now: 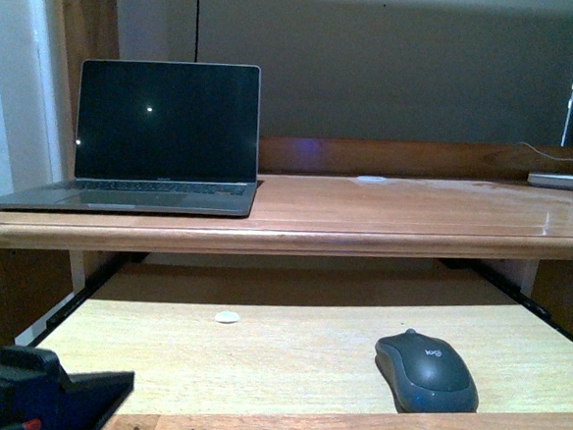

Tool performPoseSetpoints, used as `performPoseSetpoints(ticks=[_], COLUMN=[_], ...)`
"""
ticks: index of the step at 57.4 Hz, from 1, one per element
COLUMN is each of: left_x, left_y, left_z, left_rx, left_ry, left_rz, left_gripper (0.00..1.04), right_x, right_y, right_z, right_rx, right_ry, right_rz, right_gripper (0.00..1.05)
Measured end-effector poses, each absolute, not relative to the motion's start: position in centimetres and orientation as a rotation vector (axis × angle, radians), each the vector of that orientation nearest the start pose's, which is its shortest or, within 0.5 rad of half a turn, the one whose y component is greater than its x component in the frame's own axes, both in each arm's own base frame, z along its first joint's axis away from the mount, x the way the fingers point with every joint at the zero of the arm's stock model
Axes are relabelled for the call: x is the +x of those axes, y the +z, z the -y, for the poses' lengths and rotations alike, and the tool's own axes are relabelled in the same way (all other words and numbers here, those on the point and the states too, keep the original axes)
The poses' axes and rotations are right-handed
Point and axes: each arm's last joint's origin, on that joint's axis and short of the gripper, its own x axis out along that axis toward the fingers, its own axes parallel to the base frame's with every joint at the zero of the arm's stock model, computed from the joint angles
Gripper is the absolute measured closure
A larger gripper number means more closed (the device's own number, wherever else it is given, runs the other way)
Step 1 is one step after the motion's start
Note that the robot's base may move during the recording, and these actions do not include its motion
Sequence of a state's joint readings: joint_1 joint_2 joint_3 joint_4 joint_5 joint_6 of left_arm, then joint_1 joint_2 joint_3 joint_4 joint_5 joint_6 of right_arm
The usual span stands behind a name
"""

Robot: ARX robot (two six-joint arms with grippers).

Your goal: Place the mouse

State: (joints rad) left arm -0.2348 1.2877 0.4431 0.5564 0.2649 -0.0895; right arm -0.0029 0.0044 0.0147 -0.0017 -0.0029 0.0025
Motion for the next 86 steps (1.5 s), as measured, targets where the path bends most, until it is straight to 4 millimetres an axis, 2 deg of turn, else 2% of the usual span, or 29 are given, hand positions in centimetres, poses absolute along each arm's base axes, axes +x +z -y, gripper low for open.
performPoseSetpoints(ticks=[13,16,20,27,41,48,57,61,62,66,73,79,86], left_x=[23.5,23.2,21.6,19.5,17.3,16.3,15.3,15.0,14.9,14.4,13.5,13.2,12.7], left_y=[19.0,18.6,18.2,17.8,17.1,16.2,16.3,16.4,16.4,16.4,16.5,16.6,16.8], left_z=[6.5,6.4,4.9,3.3,2.0,1.5,0.8,0.3,0.1,0.1,0.1,0.1,0.1], left_rx=[-0.109,-0.054,-0.03,-0.018,-0.015,-0.01,-0.011,-0.011,-0.011,-0.011,-0.011,-0.011,-0.011], left_ry=[-0.445,-0.26,-0.033,-0.01,-0.006,-0.008,-0.028,-0.012,-0.001,-0.005,-0.005,-0.005,-0.005], left_rz=[-0.292,-0.158,-0.028,-0.009,-0.009,-0.019,-0.011,-0.011,-0.01,-0.009,-0.006,-0.002,0.002], left_gripper=[0.08,0.19,0.36,0.65,1.02,1.02,1.02,1.02,1.02,1.02,1.02,1.02,1.02], right_x=[9.7,9.7,9.7,9.7,9.7,9.7,9.7,10.0,10.3,11.5,15.3,17.0,18.4], right_y=[16.8,16.8,16.8,16.8,16.8,16.8,16.8,17.0,17.2,17.7,20.1,21.0,21.5], right_z=[0.0,0.0,0.0,0.0,0.0,0.0,0.0,-0.2,-0.5,-1.3,-2.2,-2.9,-4.8], right_rx=[0.003,0.003,0.003,0.003,0.003,0.003,0.003,0.045,0.064,0.089,0.094,0.094,0.069], right_ry=[0.0,0.001,-0.001,0.0,0.0,0.0,0.001,0.127,0.193,0.26,0.208,0.208,0.246], right_rz=[0.009,0.009,0.009,0.009,0.009,0.009,0.009,0.012,0.018,0.02,0.062,0.042,0.006], right_gripper=[0.07,0.07,0.07,0.07,0.07,0.07,0.07,0.07,0.07,0.07,0.07,0.07,0.07])
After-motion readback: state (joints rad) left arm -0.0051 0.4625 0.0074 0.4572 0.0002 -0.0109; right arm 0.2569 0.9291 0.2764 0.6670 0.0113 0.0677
